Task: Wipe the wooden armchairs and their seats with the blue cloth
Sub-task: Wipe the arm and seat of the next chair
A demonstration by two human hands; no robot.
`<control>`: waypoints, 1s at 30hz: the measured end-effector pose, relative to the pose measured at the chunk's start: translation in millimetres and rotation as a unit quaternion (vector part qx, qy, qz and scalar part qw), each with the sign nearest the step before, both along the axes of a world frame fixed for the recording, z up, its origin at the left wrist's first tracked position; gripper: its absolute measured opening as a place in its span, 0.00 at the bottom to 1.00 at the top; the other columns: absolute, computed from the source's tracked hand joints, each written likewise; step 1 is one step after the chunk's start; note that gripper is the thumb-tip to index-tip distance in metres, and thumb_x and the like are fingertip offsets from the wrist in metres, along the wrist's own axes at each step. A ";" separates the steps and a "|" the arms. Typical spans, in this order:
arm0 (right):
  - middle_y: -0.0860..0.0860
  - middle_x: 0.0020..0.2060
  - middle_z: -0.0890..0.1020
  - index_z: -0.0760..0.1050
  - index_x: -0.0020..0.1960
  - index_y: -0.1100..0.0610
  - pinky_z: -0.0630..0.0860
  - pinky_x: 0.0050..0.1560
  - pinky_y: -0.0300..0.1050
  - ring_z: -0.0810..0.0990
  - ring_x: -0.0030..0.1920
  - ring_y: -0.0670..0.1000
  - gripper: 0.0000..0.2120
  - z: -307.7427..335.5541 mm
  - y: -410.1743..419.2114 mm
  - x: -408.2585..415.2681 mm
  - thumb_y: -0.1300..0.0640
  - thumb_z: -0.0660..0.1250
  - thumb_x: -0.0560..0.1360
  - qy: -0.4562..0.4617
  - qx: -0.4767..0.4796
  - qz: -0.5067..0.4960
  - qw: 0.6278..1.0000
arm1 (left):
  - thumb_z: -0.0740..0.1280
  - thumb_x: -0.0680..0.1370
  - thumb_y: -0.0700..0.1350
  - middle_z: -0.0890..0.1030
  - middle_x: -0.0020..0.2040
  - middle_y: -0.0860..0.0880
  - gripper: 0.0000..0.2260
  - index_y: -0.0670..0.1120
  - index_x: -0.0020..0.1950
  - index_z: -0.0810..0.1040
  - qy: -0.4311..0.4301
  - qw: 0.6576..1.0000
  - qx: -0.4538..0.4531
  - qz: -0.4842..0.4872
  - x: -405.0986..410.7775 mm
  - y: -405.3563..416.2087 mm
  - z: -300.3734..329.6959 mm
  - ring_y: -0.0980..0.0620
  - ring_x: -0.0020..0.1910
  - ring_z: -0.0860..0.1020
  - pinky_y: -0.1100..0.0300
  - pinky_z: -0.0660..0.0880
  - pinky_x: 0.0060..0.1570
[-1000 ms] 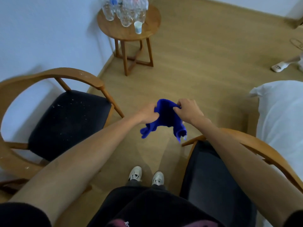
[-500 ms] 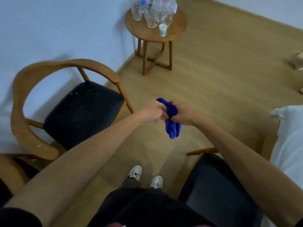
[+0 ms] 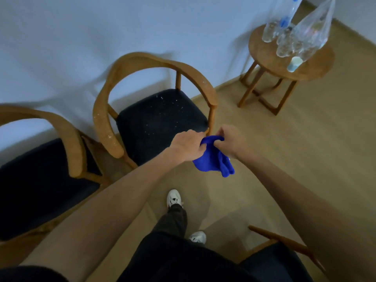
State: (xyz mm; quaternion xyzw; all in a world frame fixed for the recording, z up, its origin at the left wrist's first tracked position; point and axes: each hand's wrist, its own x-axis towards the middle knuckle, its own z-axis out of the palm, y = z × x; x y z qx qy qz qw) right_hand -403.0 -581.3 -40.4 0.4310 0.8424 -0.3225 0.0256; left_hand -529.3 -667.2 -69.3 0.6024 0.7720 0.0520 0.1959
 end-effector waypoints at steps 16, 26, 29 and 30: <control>0.47 0.49 0.76 0.69 0.57 0.52 0.73 0.46 0.38 0.76 0.50 0.47 0.17 -38.0 30.4 -145.7 0.60 0.71 0.72 -0.008 -0.084 0.114 0.990 | 0.64 0.75 0.37 0.84 0.45 0.41 0.10 0.38 0.55 0.79 -0.469 0.791 -0.080 0.384 -135.5 28.4 -27.0 0.45 0.45 0.83 0.52 0.80 0.51; 0.47 0.49 0.78 0.70 0.54 0.52 0.77 0.52 0.43 0.77 0.50 0.45 0.15 -43.3 21.2 -258.5 0.64 0.69 0.72 0.040 -0.060 0.261 0.963 | 0.69 0.70 0.34 0.76 0.56 0.50 0.24 0.50 0.62 0.68 -0.407 0.849 0.005 0.336 -211.6 -43.2 -69.1 0.51 0.55 0.77 0.55 0.76 0.54; 0.48 0.51 0.77 0.68 0.57 0.51 0.79 0.50 0.42 0.78 0.52 0.46 0.17 -47.0 23.3 -283.2 0.65 0.67 0.73 0.030 -0.086 0.292 0.952 | 0.67 0.73 0.35 0.76 0.56 0.49 0.19 0.49 0.60 0.68 -0.383 0.855 0.005 0.349 -230.9 -58.6 -76.4 0.51 0.55 0.77 0.53 0.76 0.55; 0.49 0.53 0.76 0.67 0.60 0.51 0.79 0.49 0.40 0.78 0.51 0.46 0.19 -49.3 25.2 -289.4 0.64 0.67 0.73 0.021 -0.082 0.312 0.946 | 0.66 0.74 0.36 0.76 0.56 0.49 0.18 0.50 0.60 0.69 -0.380 0.856 0.000 0.350 -236.7 -61.0 -78.3 0.51 0.55 0.77 0.53 0.76 0.55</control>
